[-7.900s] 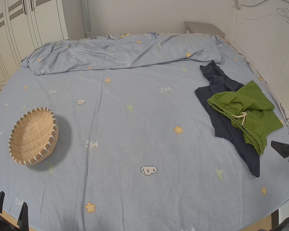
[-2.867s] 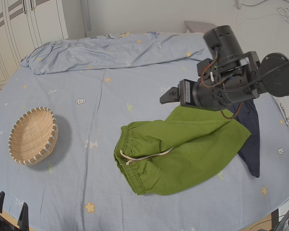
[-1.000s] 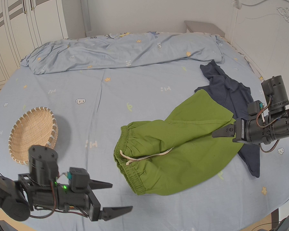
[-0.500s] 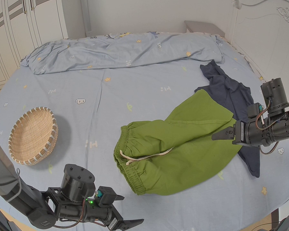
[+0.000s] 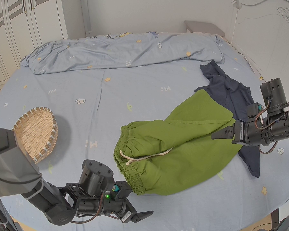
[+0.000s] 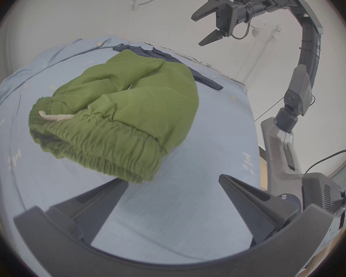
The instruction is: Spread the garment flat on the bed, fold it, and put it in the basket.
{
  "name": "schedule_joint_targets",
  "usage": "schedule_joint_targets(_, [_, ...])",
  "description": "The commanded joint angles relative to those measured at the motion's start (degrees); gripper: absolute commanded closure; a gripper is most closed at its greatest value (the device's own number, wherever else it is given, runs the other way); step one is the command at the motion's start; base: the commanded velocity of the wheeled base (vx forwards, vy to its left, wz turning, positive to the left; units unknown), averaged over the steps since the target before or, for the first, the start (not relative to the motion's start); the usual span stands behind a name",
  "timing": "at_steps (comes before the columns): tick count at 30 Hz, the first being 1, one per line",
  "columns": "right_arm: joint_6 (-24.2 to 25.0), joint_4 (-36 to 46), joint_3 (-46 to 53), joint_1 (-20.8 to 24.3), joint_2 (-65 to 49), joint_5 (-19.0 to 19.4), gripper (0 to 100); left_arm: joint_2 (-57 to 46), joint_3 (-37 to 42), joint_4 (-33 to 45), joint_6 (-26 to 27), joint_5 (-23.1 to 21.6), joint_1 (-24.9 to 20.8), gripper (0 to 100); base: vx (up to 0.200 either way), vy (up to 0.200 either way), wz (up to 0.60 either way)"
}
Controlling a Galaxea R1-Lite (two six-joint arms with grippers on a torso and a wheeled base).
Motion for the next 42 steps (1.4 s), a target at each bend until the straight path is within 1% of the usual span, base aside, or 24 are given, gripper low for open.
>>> schedule_joint_targets(1, [0.0,0.0,0.1,-0.1,0.4,0.0,0,1.8,-1.4,0.0,0.1,0.8,-0.2,0,0.000,0.000,0.00])
schedule_joint_targets(10, [-0.1,0.0,0.2,0.0,1.1,0.0,0,3.7,-2.8,-1.0,-0.1,1.2,-0.1,0,0.000,0.000,0.00])
schedule_joint_targets(13, [-0.1,0.0,0.2,-0.1,1.2,0.0,0,6.7,-3.6,-3.8,-0.1,2.7,0.3,0,0.000,0.000,0.00])
schedule_joint_targets(18, [-0.1,-0.1,0.1,-0.3,1.2,0.0,0,7.8,-3.5,-5.8,-0.2,2.8,0.3,0,0.000,0.000,0.00])
schedule_joint_targets(19, [-0.1,-0.1,0.1,-0.3,1.2,0.0,0,7.8,-3.5,-5.8,-0.2,2.8,0.3,100,0.000,0.000,0.00])
schedule_joint_targets(29, [-0.1,-0.1,0.1,-0.4,1.2,0.0,0,6.7,-2.6,-5.9,-0.3,2.8,1.3,100,0.000,0.000,0.00])
schedule_joint_targets(34, [-0.1,-0.1,0.1,-0.4,1.2,0.0,0,3.2,-1.0,-5.9,-0.6,1.9,2.7,100,0.000,0.000,0.00])
schedule_joint_targets(35, [-0.1,-0.1,0.1,-0.4,1.2,0.0,0,0.2,1.2,-5.9,-1.6,0.9,3.3,100,0.000,0.000,0.00])
schedule_joint_targets(36, [-0.1,-0.1,0.1,-0.4,1.2,0.0,0,-0.3,1.6,-5.9,-1.9,0.7,3.4,100,0.000,0.000,0.00])
schedule_joint_targets(38, [-0.1,-0.1,0.1,-0.4,1.3,0.0,0,-5.0,5.3,-5.9,-5.9,-3.2,4.3,100,0.000,0.000,0.00])
schedule_joint_targets(39, [-0.1,-0.1,0.0,-0.4,1.3,0.1,0,-5.8,5.9,-5.9,-7.0,-4.0,4.4,100,0.000,0.000,0.00])
schedule_joint_targets(41, [-0.1,-0.1,0.0,-0.4,1.8,0.1,0,-8.9,8.7,-5.7,-12.2,-6.5,5.5,100,0.000,0.000,0.00])
schedule_joint_targets(42, [-0.1,-0.1,0.0,-0.3,1.9,0.1,0,-9.3,9.3,-5.7,-13.1,-6.8,5.8,100,0.000,0.000,0.00])
